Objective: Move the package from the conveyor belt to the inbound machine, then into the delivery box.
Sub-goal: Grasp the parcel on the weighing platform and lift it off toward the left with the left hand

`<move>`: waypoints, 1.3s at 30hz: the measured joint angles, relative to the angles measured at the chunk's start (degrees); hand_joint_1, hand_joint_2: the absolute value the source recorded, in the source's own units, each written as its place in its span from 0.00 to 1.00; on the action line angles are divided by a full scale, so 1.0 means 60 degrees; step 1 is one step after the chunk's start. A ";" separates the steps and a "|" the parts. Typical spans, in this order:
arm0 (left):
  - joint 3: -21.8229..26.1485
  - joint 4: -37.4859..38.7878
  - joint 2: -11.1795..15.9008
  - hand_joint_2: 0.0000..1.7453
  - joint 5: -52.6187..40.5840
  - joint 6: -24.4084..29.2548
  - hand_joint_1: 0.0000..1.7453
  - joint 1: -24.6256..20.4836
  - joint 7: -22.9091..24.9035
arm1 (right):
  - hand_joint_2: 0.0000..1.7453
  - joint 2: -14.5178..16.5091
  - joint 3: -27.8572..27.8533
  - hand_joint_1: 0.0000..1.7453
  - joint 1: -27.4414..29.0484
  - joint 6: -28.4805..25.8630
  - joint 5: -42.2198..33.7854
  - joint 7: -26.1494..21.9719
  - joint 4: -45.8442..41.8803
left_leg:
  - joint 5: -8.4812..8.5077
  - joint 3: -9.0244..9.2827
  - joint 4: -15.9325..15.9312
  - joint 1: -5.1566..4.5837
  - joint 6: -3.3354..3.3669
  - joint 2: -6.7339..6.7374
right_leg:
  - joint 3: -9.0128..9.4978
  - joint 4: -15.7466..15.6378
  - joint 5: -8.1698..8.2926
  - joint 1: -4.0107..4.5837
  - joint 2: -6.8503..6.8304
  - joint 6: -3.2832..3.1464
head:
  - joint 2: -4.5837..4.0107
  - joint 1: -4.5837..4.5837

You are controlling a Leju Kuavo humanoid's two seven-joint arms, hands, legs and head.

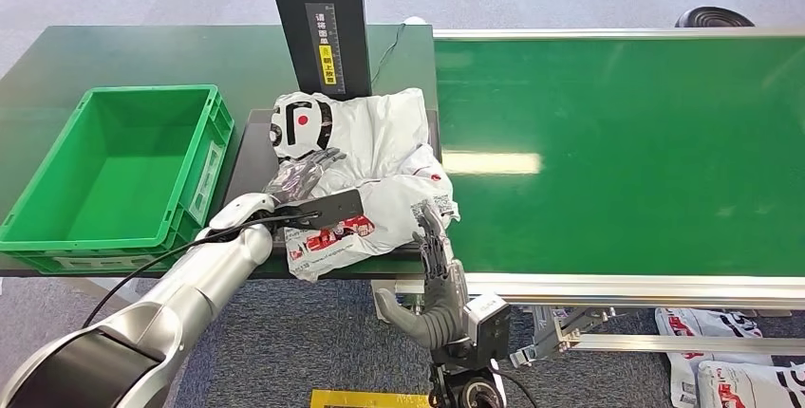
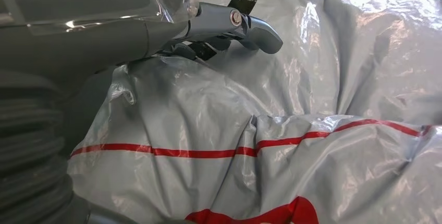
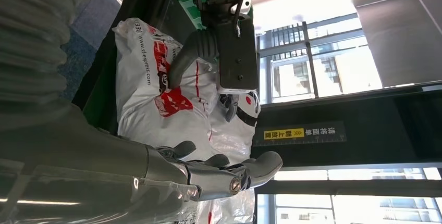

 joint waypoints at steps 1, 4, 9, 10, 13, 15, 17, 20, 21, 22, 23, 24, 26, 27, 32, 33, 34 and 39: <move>0.0040 0.0016 0.0005 1.00 0.0005 0.0018 0.00 0.0040 0.0007 | 1.00 0.0000 -0.0001 0.00 -0.0016 0.0003 -0.0002 0.0001 0.0025 | 0.0000 0.0000 0.0000 0.0000 0.0000 0.0000 | 0.0000 0.0000 0.0000 0.0000 0.0000 0.0000 | 0.0000 0.0000; 0.0179 0.0052 0.0026 1.00 0.0028 0.0059 0.00 0.0144 0.0037 | 1.00 0.0000 -0.0004 0.00 -0.0043 0.0003 -0.0024 0.0001 0.0082 | 0.0000 0.0000 0.0000 0.0000 0.0000 0.0000 | 0.0000 0.0000 0.0000 0.0000 0.0000 0.0000 | 0.0000 0.0000; 0.0323 0.0058 0.0056 1.00 0.0054 0.0082 0.49 0.0231 0.0099 | 1.00 0.0000 -0.0002 0.00 -0.0061 -0.0027 -0.0068 0.0001 0.0129 | 0.0000 0.0001 -0.0001 0.0001 0.0000 0.0001 | 0.0001 0.0000 0.0000 0.0000 0.0000 0.0000 | 0.0000 0.0000; 0.0355 0.0059 0.0064 1.00 0.0053 0.0091 0.74 0.0245 0.0123 | 1.00 -0.0001 -0.0001 0.00 -0.0071 -0.0046 -0.0076 0.0001 0.0138 | 0.0000 0.0001 -0.0001 0.0001 0.0000 0.0001 | 0.0001 0.0000 0.0000 0.0000 0.0000 0.0000 | 0.0000 0.0000; 0.0442 0.0063 0.0107 1.00 0.0023 0.0237 1.00 0.0309 0.0220 | 1.00 -0.0004 0.0003 0.00 -0.0089 -0.0123 -0.0111 0.0000 0.0154 | 0.0000 0.0001 -0.0001 0.0000 0.0000 0.0001 | 0.0002 0.0000 0.0000 0.0000 0.0000 0.0000 | 0.0000 0.0000; 0.0507 0.0065 0.0156 1.00 -0.0023 0.0388 1.00 0.0347 0.0261 | 1.00 -0.0008 0.0009 0.00 -0.0092 -0.0190 -0.0158 0.0000 0.0157 | 0.0000 0.0002 -0.0001 0.0001 0.0000 0.0001 | 0.0002 0.0000 0.0000 0.0000 0.0000 0.0000 | 0.0000 0.0000; 0.0599 0.0066 0.0209 1.00 -0.0056 0.0500 1.00 0.0367 0.0269 | 1.00 -0.0016 0.0015 0.00 -0.0094 -0.0250 -0.0209 0.0000 0.0158 | 0.0000 0.0004 -0.0001 0.0001 0.0000 0.0002 | 0.0003 0.0000 0.0000 0.0000 0.0001 0.0000 | 0.0000 0.0000; 0.0723 0.0064 0.0275 1.00 -0.0087 0.0666 1.00 0.0372 0.0268 | 1.00 -0.0034 0.0022 0.00 -0.0093 -0.0323 -0.0242 0.0000 0.0158 | 0.0000 0.0006 -0.0001 0.0001 0.0000 0.0002 | 0.0004 0.0000 0.0000 0.0000 0.0001 0.0000 | 0.0000 0.0000; 0.0759 0.0064 0.0294 1.00 -0.0092 0.0709 1.00 0.0373 0.0268 | 1.00 -0.0043 0.0024 0.00 -0.0093 -0.0337 -0.0246 0.0000 0.0158 | 0.0000 0.0006 -0.0001 0.0001 0.0000 0.0002 | 0.0004 0.0000 0.0000 0.0000 0.0001 0.0000 | 0.0000 0.0000; 0.0796 0.0064 0.0310 1.00 -0.0093 0.0734 1.00 0.0373 0.0268 | 1.00 -0.0050 0.0025 0.00 -0.0093 -0.0343 -0.0248 0.0000 0.0158 | 0.0000 0.0007 -0.0001 0.0001 0.0000 0.0002 | 0.0004 0.0000 0.0000 0.0000 0.0001 0.0000 | 0.0000 0.0001; 0.0831 0.0064 0.0325 1.00 -0.0094 0.0751 1.00 0.0373 0.0268 | 1.00 -0.0056 0.0026 0.00 -0.0093 -0.0347 -0.0249 0.0000 0.0158 | 0.0000 0.0007 -0.0001 0.0001 0.0000 0.0002 | 0.0004 0.0000 0.0000 0.0000 0.0001 0.0000 | 0.0000 0.0001; 0.0861 0.0064 0.0339 1.00 -0.0096 0.0759 1.00 0.0373 0.0268 | 1.00 -0.0059 0.0028 0.00 -0.0093 -0.0348 -0.0249 0.0000 0.0158 | 0.0001 0.0007 -0.0001 0.0001 0.0000 0.0002 | 0.0004 0.0000 0.0000 0.0000 0.0001 0.0000 | 0.0000 0.0001; 0.0894 0.0064 0.0359 1.00 -0.0100 0.0763 1.00 0.0373 0.0268 | 1.00 -0.0061 0.0032 0.00 -0.0093 -0.0350 -0.0249 0.0000 0.0158 | 0.0001 0.0007 -0.0001 0.0001 0.0000 0.0002 | 0.0005 0.0000 0.0000 0.0000 0.0001 0.0000 | 0.0000 0.0000; 0.0900 0.0064 0.0366 1.00 -0.0104 0.0777 1.00 0.0373 0.0268 | 1.00 -0.0063 0.0033 0.00 -0.0093 -0.0353 -0.0249 0.0000 0.0158 | 0.0001 0.0007 -0.0001 0.0001 0.0000 0.0002 | 0.0005 0.0000 0.0000 0.0000 0.0001 0.0000 | 0.0000 0.0000; 0.1107 0.0064 0.0378 1.00 -0.0057 0.1179 1.00 0.0402 0.0232 | 1.00 -0.0080 0.0035 0.00 -0.0090 -0.0382 -0.0247 0.0001 0.0158 | 0.0000 0.0007 -0.0001 0.0001 0.0000 0.0002 | 0.0003 0.0000 0.0000 0.0000 0.0001 0.0000 | 0.0000 0.0000; 0.1202 0.0062 0.0376 1.00 0.0012 0.1331 1.00 0.0413 0.0187 | 1.00 -0.0083 0.0034 0.00 -0.0089 -0.0384 -0.0246 0.0001 0.0157 | 0.0000 0.0007 -0.0001 0.0001 0.0000 0.0003 | 0.0002 0.0000 0.0000 0.0000 0.0001 0.0000 | 0.0000 0.0000; 0.1318 0.0056 0.0373 1.00 0.0126 0.1535 1.00 0.0426 0.0105 | 1.00 -0.0084 0.0034 0.00 -0.0088 -0.0390 -0.0245 0.0001 0.0156 | 0.0000 0.0007 -0.0001 0.0001 0.0000 0.0003 | 0.0001 0.0000 0.0000 0.0000 0.0001 0.0000 | 0.0000 0.0000; 0.2377 -0.0227 0.0280 1.00 0.1755 0.2698 1.00 0.0515 -0.1087 | 1.00 -0.0084 0.0036 0.00 -0.0084 -0.0527 -0.0321 0.0000 0.0155 | 0.0001 0.0005 -0.0001 0.0001 -0.0001 0.0003 | -0.0003 0.0000 0.0000 0.0001 0.0002 0.0000 | 0.0000 0.0001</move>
